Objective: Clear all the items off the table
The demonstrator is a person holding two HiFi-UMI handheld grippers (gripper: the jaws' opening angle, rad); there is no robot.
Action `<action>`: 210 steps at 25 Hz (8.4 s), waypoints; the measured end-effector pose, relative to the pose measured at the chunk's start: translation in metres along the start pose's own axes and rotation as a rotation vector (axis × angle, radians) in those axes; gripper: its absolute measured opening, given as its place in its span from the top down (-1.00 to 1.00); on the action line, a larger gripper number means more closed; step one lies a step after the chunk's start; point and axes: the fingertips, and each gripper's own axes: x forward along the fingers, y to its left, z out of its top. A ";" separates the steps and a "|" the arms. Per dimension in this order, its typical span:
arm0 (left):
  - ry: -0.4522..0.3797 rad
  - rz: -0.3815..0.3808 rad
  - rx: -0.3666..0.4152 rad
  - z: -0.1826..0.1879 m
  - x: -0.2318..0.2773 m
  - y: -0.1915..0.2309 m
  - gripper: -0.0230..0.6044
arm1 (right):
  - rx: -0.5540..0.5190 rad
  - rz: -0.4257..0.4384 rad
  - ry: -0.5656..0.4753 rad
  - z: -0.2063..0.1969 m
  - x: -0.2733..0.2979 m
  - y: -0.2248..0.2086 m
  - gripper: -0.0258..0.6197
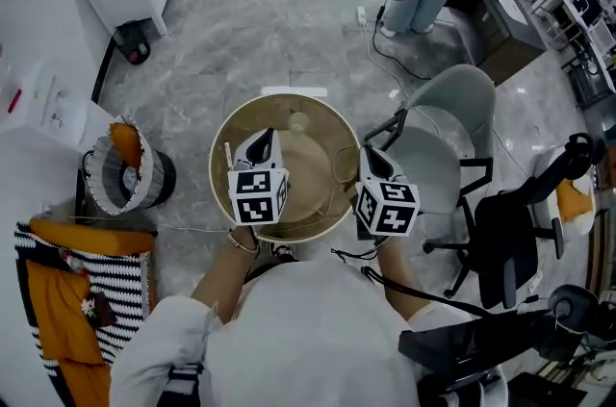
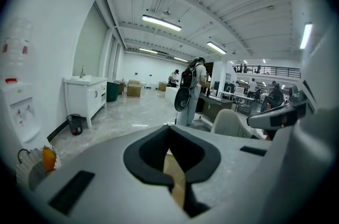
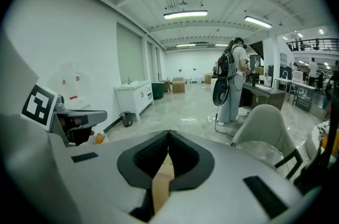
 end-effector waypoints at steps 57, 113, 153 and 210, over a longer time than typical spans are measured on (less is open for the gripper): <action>0.271 0.423 -0.260 -0.317 0.146 0.116 0.90 | -0.103 0.332 0.332 -0.224 0.331 -0.007 0.74; 0.331 0.263 -0.220 -0.324 0.194 0.034 0.90 | -0.250 0.317 0.380 -0.237 0.320 -0.062 -0.23; 0.455 -0.157 0.067 -0.319 0.366 -0.272 0.90 | 0.171 -0.142 0.391 -0.311 0.213 -0.428 -0.23; 0.394 0.243 -0.181 -0.323 0.163 -0.008 0.90 | -0.114 0.226 0.375 -0.261 0.244 -0.072 0.44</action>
